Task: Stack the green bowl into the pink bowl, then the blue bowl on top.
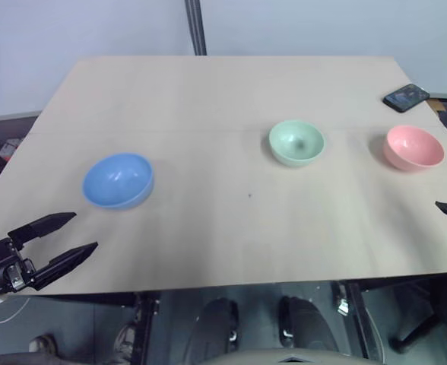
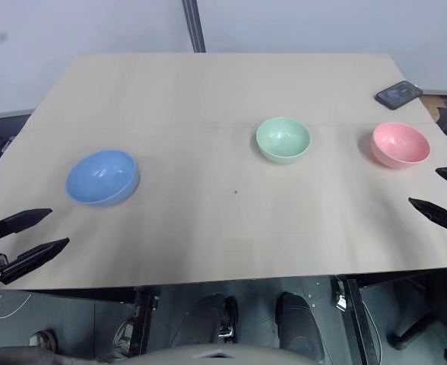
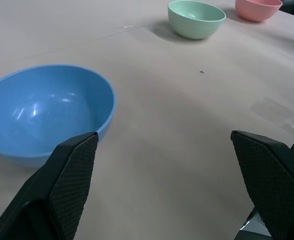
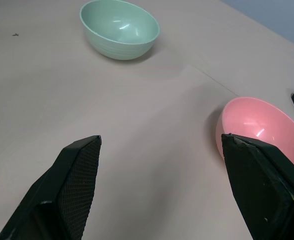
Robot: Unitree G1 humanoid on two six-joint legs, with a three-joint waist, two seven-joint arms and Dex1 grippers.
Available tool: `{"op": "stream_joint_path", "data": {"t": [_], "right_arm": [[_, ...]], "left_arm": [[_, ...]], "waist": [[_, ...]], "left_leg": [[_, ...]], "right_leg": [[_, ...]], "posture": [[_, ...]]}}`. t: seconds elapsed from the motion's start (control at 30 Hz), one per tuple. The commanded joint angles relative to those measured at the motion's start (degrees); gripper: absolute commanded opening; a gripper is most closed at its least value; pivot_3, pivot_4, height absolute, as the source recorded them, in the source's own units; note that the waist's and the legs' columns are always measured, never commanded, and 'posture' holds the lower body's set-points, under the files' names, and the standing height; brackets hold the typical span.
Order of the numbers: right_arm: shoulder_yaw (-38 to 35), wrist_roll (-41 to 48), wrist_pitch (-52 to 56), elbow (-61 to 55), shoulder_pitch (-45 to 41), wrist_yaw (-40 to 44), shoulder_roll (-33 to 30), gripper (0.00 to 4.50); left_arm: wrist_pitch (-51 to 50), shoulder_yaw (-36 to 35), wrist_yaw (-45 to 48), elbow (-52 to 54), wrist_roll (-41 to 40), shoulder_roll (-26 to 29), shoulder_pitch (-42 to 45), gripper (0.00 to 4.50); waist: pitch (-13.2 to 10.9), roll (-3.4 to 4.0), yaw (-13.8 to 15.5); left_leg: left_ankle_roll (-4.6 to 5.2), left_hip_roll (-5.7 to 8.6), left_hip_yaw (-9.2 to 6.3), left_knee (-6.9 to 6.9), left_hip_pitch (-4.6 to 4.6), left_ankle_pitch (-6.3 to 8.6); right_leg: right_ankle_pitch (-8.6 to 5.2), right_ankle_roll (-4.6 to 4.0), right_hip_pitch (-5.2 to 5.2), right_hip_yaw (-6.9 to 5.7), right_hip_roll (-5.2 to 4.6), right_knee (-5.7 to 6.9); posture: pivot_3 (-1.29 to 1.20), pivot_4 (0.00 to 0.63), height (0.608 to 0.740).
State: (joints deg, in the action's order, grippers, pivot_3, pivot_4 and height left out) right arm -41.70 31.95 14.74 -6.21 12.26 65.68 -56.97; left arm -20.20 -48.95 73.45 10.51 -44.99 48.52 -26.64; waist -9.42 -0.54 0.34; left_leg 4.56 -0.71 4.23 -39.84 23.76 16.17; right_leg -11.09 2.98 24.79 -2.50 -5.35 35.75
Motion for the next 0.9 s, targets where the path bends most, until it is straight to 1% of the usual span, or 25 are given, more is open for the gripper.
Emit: {"op": "stream_joint_path", "data": {"t": [0.03,0.13,0.43,0.53,0.63,0.73,0.8,0.9], "right_arm": [[-2.8,0.5,0.0,-0.7,-0.8,0.1,-0.8,4.02],[-0.8,0.5,0.1,-1.1,-2.3,-0.7,-0.2,4.02],[2.6,0.5,1.2,-1.5,-5.5,-1.9,0.4,4.02],[5.3,-0.9,0.3,-1.3,-7.8,-3.3,0.6,4.02],[11.8,-7.9,-2.5,0.7,-12.2,-8.4,0.5,4.02],[19.5,-14.8,-0.1,4.6,-18.8,-14.8,0.4,4.02],[24.6,-19.5,-0.7,9.3,-24.1,-18.0,1.2,4.02],[31.6,-25.3,-2.6,19.2,-33.5,-20.8,3.2,4.02]], "left_arm": [[0.4,-2.0,-0.6,0.8,-0.1,0.9,1.0,4.50],[-0.3,-0.9,-2.6,2.2,-0.5,0.3,2.9,4.50],[-0.7,1.8,-3.8,4.1,-0.5,-0.7,5.0,4.50],[-1.1,3.3,-4.6,6.4,-1.1,-1.0,6.1,4.50],[-0.6,6.3,-3.3,8.8,-1.7,-0.8,8.0,4.50],[-2.1,9.9,-3.3,10.3,-3.2,0.2,11.8,4.50],[-2.2,13.2,-3.5,11.3,-3.4,0.5,15.4,4.50],[-4.7,17.1,-4.9,13.2,-5.6,0.5,19.8,4.50]], "waist": [[0.0,0.00,0.1],[0.0,0.00,0.3],[0.0,0.00,0.4],[0.0,0.00,0.4],[0.0,0.02,0.3],[0.0,0.02,0.3],[0.0,0.02,0.3],[0.0,0.04,0.3]], "left_leg": [[0.00,0.00,0.00,0.00,0.00,0.00],[0.00,0.00,0.00,0.00,0.00,0.00],[0.01,0.01,0.03,0.02,0.01,-0.01],[0.01,0.01,0.03,0.02,0.00,-0.02],[0.04,0.01,0.03,0.02,-0.02,-0.06],[-0.08,0.02,0.09,0.01,-0.03,-0.25],[-0.06,0.03,0.11,0.01,0.00,-0.28],[0.00,0.07,0.15,0.01,0.01,-0.32]], "right_leg": [[0.00,0.00,0.00,0.00,0.00,0.00],[0.00,0.00,0.00,0.00,0.00,0.00],[0.01,-0.02,0.00,0.00,0.00,-0.03],[0.01,-0.02,-0.01,0.00,0.00,-0.03],[0.02,-0.02,-0.02,0.00,0.01,-0.02],[0.02,-0.02,-0.01,0.03,0.05,0.00],[0.03,-0.03,-0.01,0.04,0.10,0.02],[0.03,-0.04,0.00,0.08,0.30,0.05]], "posture": [[0.00,0.150,0.740],[0.00,0.150,0.740],[0.00,0.150,0.740],[0.00,0.150,0.740],[0.00,0.150,0.740],[0.00,0.150,0.740],[0.00,0.150,0.740],[0.00,0.150,0.740]]}}
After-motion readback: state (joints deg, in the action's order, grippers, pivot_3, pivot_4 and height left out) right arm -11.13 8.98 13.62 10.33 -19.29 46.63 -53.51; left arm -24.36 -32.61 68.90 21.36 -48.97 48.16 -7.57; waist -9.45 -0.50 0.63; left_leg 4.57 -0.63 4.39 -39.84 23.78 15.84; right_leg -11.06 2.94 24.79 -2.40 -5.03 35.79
